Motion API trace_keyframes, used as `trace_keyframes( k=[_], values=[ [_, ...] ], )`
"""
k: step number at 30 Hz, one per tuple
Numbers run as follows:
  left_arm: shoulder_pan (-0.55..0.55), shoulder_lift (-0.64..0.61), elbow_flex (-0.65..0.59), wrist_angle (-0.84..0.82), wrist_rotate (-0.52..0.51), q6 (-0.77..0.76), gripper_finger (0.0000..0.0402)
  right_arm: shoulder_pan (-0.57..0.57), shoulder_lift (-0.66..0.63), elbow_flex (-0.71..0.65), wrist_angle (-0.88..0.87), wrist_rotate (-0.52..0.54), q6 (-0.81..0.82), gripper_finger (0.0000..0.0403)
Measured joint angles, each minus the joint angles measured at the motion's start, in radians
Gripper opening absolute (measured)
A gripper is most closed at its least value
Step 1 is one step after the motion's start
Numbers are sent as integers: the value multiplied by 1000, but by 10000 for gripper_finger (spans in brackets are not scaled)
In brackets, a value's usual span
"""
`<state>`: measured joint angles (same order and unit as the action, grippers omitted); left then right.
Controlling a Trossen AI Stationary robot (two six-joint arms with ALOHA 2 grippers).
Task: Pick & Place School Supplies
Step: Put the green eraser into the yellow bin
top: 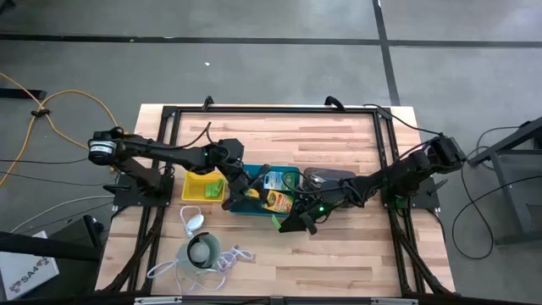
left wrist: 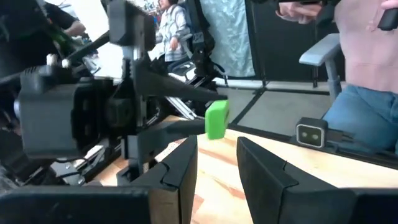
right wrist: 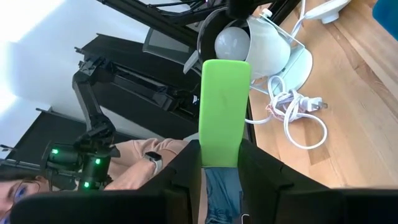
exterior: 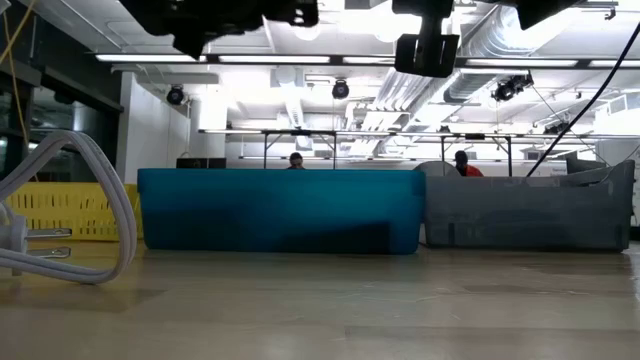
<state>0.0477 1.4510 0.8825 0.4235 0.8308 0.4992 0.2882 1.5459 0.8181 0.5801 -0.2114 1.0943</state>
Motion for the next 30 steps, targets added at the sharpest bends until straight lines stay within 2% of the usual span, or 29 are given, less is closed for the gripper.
trace_keyframes(
  k=[3, 10, 14, 30],
  values=[
    [5, 41, 4, 60, 1, -22, 108, 0, 0, 0, 0, 0, 0, 81],
    [5, 85, 40, 65, 9, -54, 108, 0, 0, 0, 0, 0, 2, 81],
    [2, 85, 40, 65, 84, -83, 108, 0, 0, 0, -1, -1, 1, 81],
    [-6, 85, 40, 64, 45, -58, 108, -9, 0, 0, -2, -7, -18, 81]
  ],
)
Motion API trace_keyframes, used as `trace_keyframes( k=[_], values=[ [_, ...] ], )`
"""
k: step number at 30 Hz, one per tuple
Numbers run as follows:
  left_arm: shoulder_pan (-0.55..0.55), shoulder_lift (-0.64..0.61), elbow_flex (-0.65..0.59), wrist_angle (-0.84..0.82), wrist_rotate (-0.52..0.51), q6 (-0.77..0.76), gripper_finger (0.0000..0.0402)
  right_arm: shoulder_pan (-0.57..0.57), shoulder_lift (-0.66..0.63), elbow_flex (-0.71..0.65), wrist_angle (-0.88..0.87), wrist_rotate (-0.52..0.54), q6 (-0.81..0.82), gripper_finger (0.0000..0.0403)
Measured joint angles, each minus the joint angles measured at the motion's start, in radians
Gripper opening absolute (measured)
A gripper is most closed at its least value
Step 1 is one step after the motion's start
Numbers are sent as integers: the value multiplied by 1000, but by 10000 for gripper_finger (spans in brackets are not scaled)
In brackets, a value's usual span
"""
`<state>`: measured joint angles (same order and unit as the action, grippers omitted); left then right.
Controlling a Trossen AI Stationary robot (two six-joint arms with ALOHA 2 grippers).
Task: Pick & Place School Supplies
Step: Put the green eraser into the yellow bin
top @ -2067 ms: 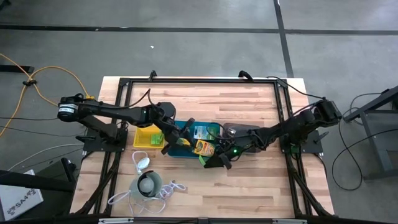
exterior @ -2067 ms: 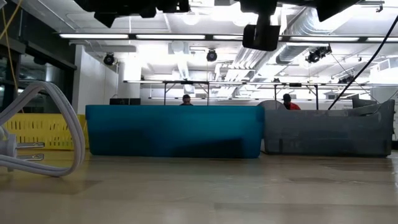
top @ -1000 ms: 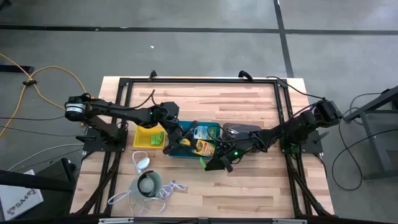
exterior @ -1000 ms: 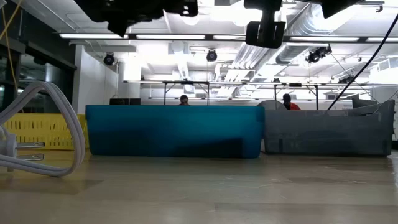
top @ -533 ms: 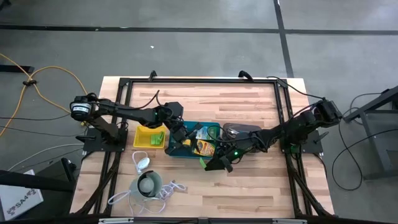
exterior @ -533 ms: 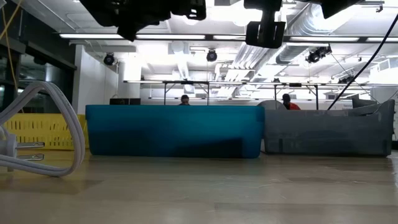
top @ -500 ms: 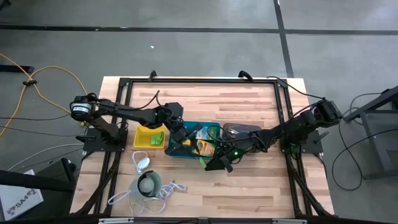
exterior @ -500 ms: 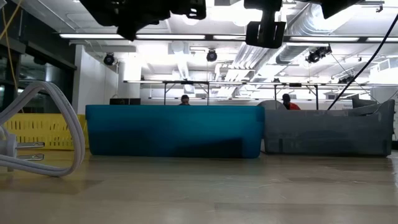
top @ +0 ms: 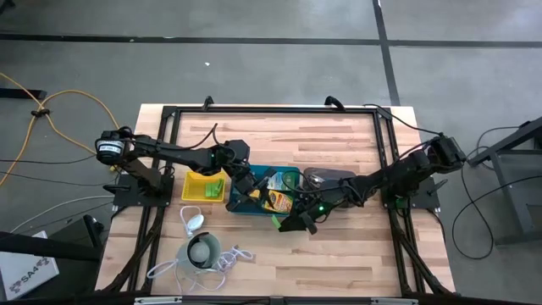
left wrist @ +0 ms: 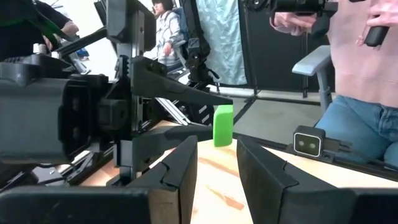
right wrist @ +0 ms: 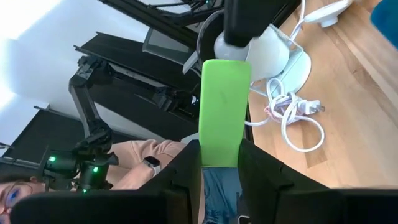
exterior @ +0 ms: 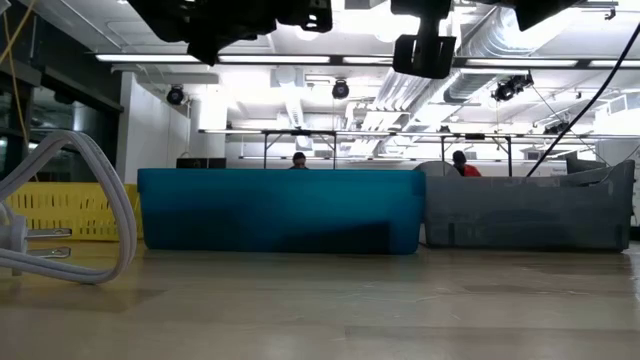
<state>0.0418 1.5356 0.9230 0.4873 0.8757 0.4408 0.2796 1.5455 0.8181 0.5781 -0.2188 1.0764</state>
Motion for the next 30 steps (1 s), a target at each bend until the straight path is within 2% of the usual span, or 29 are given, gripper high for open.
trace_keyframes(
  k=[30],
  values=[
    [0, 0, 0, 0, -3, -8, 108, -115, 0, 0, 2, -122, -60, 81]
  ],
)
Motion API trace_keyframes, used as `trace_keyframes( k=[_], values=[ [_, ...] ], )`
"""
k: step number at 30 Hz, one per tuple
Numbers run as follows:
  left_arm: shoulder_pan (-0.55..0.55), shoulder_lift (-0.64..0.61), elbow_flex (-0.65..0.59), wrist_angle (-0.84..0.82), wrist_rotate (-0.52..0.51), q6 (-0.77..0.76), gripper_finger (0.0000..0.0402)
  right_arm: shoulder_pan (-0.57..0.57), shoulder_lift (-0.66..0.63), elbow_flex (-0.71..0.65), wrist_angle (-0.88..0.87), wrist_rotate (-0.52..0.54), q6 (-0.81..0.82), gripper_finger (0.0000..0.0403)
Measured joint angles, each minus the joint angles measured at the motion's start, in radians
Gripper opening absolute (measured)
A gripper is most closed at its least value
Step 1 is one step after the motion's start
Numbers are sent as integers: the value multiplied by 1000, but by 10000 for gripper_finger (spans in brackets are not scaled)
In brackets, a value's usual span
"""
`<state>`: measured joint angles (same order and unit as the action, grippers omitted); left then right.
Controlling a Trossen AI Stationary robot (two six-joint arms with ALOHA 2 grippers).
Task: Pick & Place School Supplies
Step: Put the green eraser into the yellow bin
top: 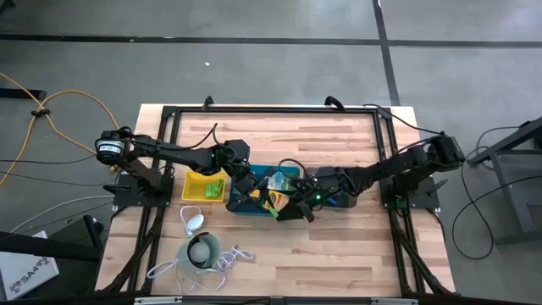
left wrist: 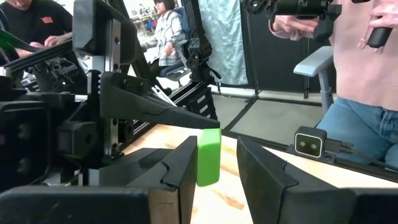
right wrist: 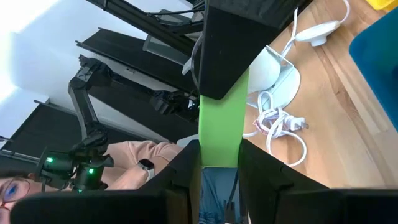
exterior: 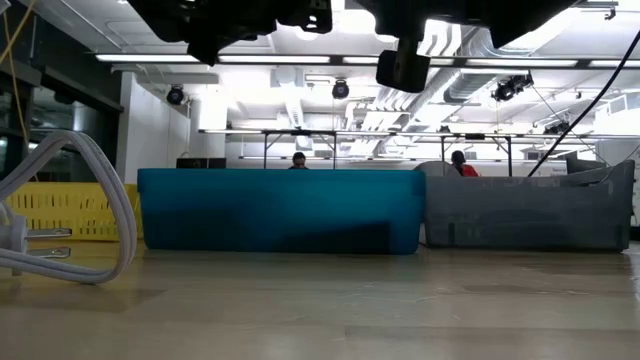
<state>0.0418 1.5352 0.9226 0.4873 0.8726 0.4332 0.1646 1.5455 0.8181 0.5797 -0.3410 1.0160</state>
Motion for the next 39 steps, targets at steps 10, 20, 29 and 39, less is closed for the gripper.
trace_keyframes(
  k=[10, 20, 29, 39],
  values=[
    [-1, 0, 0, 0, -32, 1, 108, -10, 0, 0, 11, -6, -26, 82],
    [0, 0, -1, 0, -40, 2, 91, -10, 0, 0, 16, -6, -45, 81],
    [0, 0, -1, 0, -40, 5, 86, -10, 0, 0, 16, -6, -45, 81],
    [0, 0, -1, 0, -40, 5, 55, -10, 0, 0, 16, -7, -45, 82]
  ],
)
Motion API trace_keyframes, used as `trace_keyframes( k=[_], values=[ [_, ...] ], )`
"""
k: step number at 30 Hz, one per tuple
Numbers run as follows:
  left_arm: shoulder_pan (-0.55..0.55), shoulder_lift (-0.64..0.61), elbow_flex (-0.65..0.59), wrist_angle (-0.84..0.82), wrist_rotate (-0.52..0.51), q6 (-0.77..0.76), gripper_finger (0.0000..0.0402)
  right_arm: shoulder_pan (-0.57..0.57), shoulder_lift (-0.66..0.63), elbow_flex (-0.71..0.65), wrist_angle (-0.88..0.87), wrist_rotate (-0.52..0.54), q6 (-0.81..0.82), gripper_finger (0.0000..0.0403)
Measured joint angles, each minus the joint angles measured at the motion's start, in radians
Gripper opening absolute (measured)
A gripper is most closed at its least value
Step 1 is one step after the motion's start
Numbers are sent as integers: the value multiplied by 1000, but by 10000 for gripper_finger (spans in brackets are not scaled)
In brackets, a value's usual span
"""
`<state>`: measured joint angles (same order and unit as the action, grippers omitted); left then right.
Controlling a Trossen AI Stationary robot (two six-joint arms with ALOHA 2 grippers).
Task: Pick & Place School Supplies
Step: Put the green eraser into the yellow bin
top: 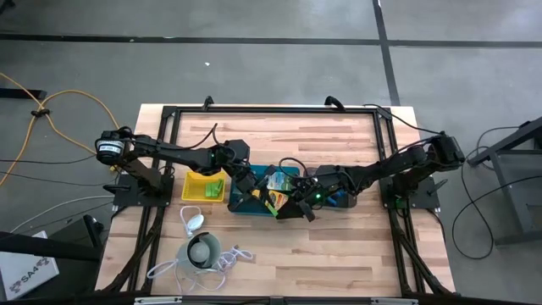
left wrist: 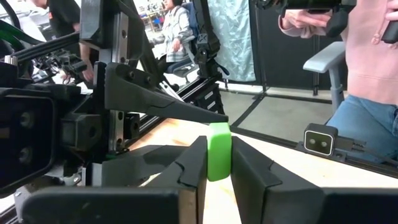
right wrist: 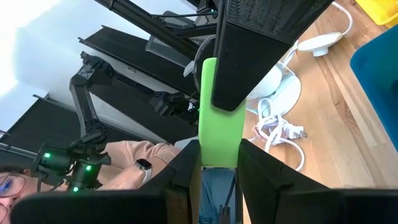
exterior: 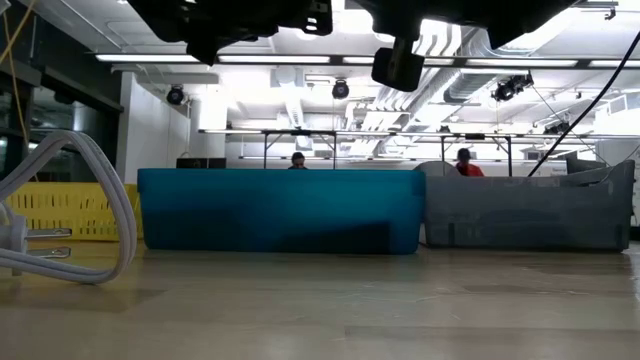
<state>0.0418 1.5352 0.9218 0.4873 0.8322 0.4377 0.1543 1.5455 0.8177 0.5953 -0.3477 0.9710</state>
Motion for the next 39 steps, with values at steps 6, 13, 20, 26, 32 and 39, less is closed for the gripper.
trace_keyframes(
  k=[6, 13, 20, 26, 32, 39],
  values=[
    [0, 0, 0, 0, 1, 0, 45, 0, 0, 0, 0, 0, 0, 81],
    [0, 0, 0, 0, 1, 0, 45, 0, 0, 0, 0, 0, 0, 81],
    [0, 0, 0, 0, 1, 0, 45, 0, 0, 0, 0, 0, 0, 82],
    [0, 0, 0, 0, 1, 0, 45, 1, 0, 0, 0, 4, 0, 82],
    [0, 0, 0, 0, 1, 0, 45, 1, 0, 0, 0, 6, 0, 95],
    [0, 0, 0, 0, 2, 0, 45, 0, 0, 0, 0, 10, 0, 138]
  ],
)
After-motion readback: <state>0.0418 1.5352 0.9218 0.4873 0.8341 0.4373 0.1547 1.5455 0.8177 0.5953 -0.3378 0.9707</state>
